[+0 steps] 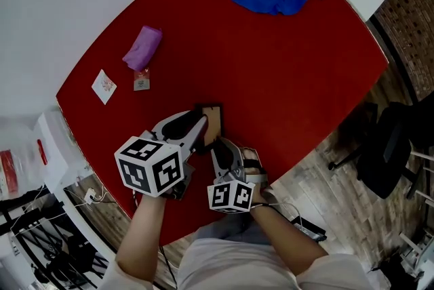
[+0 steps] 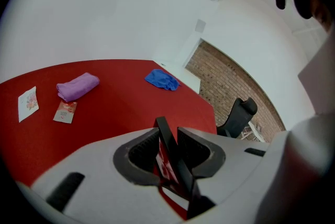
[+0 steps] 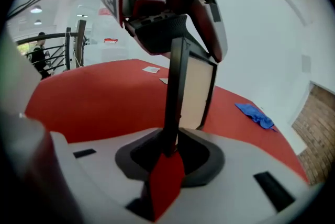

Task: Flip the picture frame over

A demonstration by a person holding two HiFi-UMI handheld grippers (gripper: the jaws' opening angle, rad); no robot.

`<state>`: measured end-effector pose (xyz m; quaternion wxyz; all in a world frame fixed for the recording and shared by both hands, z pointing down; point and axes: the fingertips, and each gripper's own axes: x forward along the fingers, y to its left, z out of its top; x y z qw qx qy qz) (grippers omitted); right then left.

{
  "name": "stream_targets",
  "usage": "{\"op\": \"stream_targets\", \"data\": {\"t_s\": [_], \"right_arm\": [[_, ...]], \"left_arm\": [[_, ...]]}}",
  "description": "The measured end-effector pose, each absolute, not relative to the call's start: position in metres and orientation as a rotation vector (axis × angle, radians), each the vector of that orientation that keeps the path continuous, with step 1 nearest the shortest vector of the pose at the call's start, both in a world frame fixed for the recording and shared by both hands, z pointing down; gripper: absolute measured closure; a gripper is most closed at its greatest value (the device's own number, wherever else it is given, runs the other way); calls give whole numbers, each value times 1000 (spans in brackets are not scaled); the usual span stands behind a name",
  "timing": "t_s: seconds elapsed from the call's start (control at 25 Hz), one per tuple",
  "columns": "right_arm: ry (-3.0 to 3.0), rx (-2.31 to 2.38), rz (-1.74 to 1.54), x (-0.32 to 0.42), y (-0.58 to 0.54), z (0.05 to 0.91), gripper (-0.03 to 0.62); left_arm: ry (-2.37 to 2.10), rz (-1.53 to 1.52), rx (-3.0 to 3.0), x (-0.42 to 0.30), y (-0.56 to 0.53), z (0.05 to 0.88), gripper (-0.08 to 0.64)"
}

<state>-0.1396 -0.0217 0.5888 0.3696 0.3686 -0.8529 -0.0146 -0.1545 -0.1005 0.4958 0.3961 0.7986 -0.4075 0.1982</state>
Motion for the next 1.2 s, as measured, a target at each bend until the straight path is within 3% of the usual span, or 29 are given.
{"op": "stream_targets", "data": {"t_s": [0.56,1.2], "right_arm": [[-1931,783,-176,-66,-8,603,523],[-1903,603,-49,-41,11,626,511]], "left_arm": [[-927,427,1917,-146,-83,548,454],[-1018,711,1981,-130,-75,615,495]]}}
